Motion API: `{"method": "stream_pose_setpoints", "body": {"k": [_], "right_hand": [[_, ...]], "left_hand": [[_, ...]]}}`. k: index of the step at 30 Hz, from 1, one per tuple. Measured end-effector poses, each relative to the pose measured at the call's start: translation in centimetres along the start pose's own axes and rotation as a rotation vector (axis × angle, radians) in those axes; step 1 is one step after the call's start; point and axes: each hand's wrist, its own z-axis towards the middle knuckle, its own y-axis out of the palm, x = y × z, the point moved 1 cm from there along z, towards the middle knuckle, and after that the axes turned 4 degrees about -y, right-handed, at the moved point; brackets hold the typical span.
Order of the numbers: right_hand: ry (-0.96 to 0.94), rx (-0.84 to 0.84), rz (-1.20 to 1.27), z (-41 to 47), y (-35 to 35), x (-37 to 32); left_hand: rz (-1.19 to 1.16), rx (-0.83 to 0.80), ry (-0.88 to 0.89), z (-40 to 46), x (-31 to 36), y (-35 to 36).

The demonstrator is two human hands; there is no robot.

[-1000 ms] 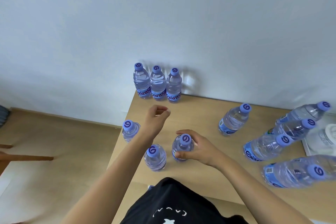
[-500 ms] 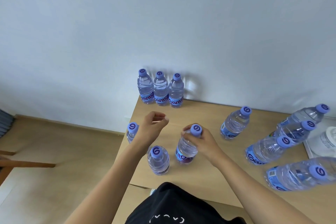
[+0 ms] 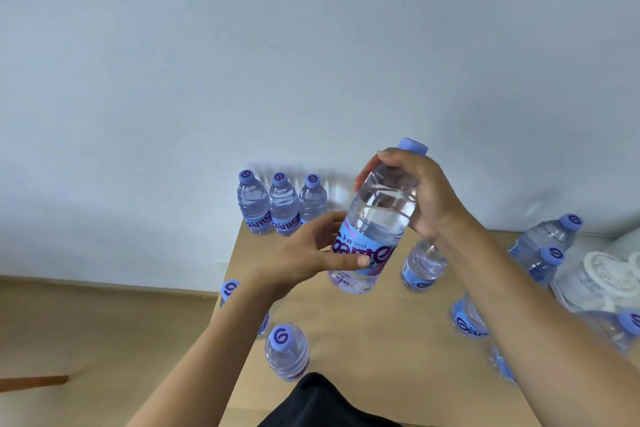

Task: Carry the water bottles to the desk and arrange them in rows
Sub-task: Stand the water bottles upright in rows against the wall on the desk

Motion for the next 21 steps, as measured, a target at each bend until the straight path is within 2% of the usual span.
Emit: {"method": "stream_pose_setpoints", "body": {"k": [6, 10, 17, 21], "right_hand": [[-0.014, -0.152, 0.115, 1.6, 0.4, -3.1], [-0.013, -0.15, 0.116, 2.5, 0.3, -3.8], [-0.131, 0.186, -0.206, 3.2, 1.3, -4.1], [-0.136, 0.301, -0.133, 3.5, 1.7, -3.7]], "left_hand": [[-0.079, -0.159, 0.028, 1.1, 3.3, 1.4], [-0.108, -0.072, 0.052, 1.6, 3.8, 1.7], [-0.019, 0.232, 0.103, 3.2, 4.2, 1.6], [0.04, 0.272, 0.135, 3.7, 4.1, 1.9]]}}
